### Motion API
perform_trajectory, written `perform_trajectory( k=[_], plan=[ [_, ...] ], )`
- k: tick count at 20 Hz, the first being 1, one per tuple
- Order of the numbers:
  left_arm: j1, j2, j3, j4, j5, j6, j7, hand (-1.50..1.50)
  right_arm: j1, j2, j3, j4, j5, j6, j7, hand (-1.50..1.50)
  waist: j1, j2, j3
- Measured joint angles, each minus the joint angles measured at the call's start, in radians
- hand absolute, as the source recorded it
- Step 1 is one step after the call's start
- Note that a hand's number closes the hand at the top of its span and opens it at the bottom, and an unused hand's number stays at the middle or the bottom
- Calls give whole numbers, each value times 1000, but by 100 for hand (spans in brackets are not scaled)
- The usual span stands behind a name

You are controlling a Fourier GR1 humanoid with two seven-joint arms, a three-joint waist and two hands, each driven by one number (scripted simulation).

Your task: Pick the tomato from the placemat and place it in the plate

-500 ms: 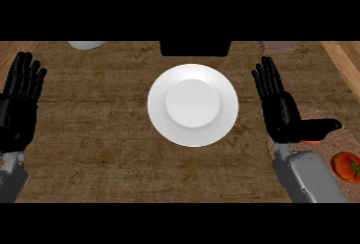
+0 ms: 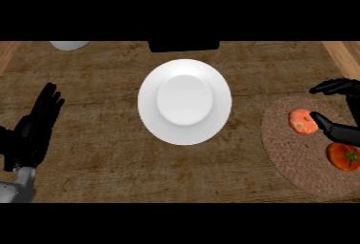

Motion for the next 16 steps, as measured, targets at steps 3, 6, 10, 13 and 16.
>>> perform_trajectory(
  k=[3,6,10,13,16],
  plan=[
    [7,-14,-24,17,1,-11,18,0,70,-44,-82,107,-51,130,-175,-150,7,10,6],
    [2,-24,-37,38,2,-24,27,0,131,-118,-114,204,-8,234,-328,-150,22,14,8],
    [-16,-35,-53,55,-4,-36,37,0,194,-210,-123,281,117,208,-456,-150,37,14,9],
    [-24,-49,-67,67,-13,-42,36,0,219,-266,-116,341,200,169,-527,-150,51,12,8],
    [-53,-61,-76,80,-25,-37,52,0,224,-305,-102,402,271,127,-579,-150,61,11,8]
  ],
)
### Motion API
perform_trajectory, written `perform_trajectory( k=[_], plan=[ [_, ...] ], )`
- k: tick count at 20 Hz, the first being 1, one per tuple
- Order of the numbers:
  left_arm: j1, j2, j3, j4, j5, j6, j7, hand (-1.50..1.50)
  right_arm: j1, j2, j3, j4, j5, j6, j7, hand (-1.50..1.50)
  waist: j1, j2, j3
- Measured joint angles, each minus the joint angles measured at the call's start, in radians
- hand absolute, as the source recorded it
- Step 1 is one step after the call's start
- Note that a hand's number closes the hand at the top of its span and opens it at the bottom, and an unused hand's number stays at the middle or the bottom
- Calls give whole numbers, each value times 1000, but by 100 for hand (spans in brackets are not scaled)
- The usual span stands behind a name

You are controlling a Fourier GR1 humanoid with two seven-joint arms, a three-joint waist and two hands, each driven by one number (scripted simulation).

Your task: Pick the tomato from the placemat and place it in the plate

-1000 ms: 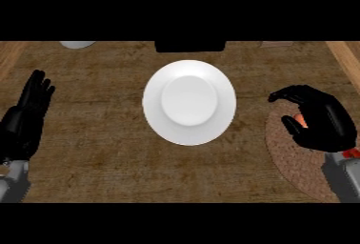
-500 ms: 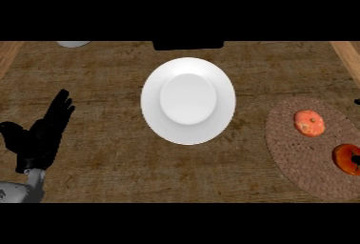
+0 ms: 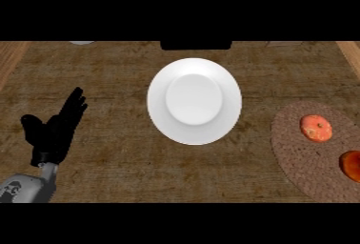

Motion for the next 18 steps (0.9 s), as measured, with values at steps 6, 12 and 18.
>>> perform_trajectory(
  k=[6,12,18],
  plan=[
    [-15,-7,10,38,-2,-30,-10,0,-1,-56,54,80,112,-56,-63,-150,12,-3,-3],
    [-40,-30,13,64,-21,-31,-1,0,-39,-82,127,132,242,-110,-85,-150,14,-6,-5],
    [-45,-41,40,88,-40,-50,-7,0,-80,-56,162,200,369,-190,-94,-150,11,-8,-6]
  ],
)
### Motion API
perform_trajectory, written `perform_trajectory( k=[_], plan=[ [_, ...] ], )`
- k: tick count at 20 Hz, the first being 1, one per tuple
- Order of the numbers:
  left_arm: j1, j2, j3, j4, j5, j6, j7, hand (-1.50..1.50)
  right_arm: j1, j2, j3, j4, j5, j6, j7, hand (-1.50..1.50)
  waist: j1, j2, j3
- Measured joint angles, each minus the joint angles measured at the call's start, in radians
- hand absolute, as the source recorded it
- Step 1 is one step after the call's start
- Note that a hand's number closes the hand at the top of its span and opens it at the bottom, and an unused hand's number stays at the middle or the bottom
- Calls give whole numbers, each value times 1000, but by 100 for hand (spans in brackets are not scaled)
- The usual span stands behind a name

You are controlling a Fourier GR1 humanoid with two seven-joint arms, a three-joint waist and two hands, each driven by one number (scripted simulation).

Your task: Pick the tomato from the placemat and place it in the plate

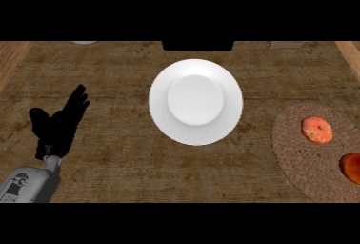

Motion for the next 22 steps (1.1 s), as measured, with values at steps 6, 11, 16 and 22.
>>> perform_trajectory(
  k=[6,11,16,22],
  plan=[
    [14,-24,9,-17,-25,-10,10,0,-72,25,36,59,115,-41,10,-150,0,-1,0],
    [36,-36,35,-4,-45,-40,-14,0,-98,50,51,74,179,-57,22,-150,-3,-2,-1],
    [15,-48,72,12,-68,-62,4,0,-114,95,50,58,233,-70,50,-150,-6,-3,-1],
    [14,-78,102,-6,-96,-86,29,0,-139,141,32,89,308,-99,57,-150,-7,-3,-1]
  ],
)
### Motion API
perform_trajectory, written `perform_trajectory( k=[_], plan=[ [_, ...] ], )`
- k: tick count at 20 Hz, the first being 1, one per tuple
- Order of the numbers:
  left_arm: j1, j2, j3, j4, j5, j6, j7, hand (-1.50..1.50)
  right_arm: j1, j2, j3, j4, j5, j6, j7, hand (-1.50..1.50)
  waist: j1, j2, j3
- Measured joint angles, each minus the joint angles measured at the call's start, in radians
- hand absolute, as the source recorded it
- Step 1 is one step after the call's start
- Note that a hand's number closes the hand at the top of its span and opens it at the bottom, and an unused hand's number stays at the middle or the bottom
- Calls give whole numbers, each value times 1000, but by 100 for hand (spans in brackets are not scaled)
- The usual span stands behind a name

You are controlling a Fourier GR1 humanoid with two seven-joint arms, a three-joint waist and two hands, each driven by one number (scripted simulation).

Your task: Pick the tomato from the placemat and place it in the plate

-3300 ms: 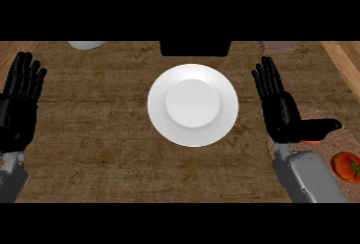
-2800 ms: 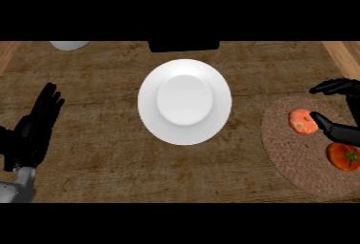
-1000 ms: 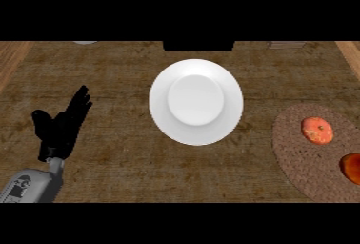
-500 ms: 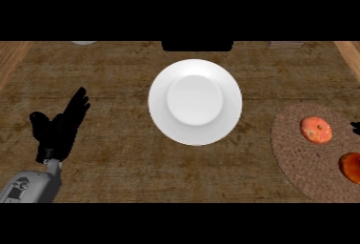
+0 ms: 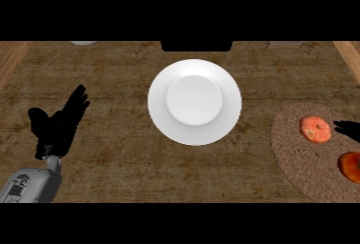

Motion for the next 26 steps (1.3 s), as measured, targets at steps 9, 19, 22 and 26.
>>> perform_trajectory(
  k=[9,19,22,26],
  plan=[
    [-10,-25,38,10,-39,-19,7,0,-9,27,29,-15,132,-37,1,150,-2,-4,-10],
    [5,-37,46,-15,-54,-37,25,0,19,84,39,-99,141,-38,38,150,-4,-15,-28],
    [-1,-41,35,-15,-57,-44,27,0,-1,168,62,-163,153,-16,153,150,16,-26,-54],
    [-13,-44,20,-15,-62,-54,27,0,-32,302,93,-257,148,7,281,150,51,-31,-63]
  ],
)
